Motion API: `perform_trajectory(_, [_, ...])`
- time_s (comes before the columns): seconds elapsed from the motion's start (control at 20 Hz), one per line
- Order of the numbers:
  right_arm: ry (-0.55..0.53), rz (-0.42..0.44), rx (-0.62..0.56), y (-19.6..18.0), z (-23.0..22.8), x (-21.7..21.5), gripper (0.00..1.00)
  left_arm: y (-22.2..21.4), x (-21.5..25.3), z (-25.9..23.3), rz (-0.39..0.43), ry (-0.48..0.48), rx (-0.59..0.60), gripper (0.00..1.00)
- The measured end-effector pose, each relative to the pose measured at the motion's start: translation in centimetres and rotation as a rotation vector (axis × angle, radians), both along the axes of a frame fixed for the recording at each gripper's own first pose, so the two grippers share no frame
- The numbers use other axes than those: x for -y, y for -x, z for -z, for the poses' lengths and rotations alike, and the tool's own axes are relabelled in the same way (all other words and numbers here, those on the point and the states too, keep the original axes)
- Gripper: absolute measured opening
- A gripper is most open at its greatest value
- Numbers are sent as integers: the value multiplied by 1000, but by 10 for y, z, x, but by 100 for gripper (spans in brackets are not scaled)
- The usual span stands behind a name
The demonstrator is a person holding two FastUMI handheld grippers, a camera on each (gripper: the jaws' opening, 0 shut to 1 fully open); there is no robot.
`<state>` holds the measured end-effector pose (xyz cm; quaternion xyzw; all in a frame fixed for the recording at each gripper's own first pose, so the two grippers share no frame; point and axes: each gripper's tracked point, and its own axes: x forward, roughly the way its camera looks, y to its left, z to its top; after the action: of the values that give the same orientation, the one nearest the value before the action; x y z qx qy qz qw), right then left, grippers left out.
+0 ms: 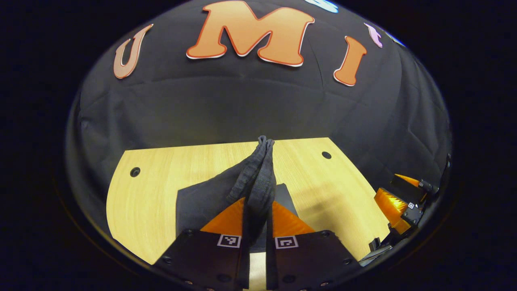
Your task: Grasp the waist and the cuffs of the jeans and fold them to make the two legs overlap; first hold the waist and fold one-third of the jeans toward the cuffs, then hold the cuffs and fold the remaining one-third in the same direction to finish folding.
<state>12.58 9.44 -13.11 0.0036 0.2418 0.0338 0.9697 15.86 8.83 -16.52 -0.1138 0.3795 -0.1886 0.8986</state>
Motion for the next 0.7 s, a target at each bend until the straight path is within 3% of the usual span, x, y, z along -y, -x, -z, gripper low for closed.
perform_trajectory(0.45, [-16,-6,-2,7,6,25,94,24,50,51,49,-106,-104,18])
perform_trajectory(0.55, [-18,-5,6,8,3,27,94,34,60,47,66,-71,-110,29])
perform_trajectory(0.6, [-18,-5,10,8,1,27,94,37,64,41,76,-54,-99,42])
perform_trajectory(0.7, [-22,-11,22,8,-4,25,94,35,64,25,73,-47,-51,59])
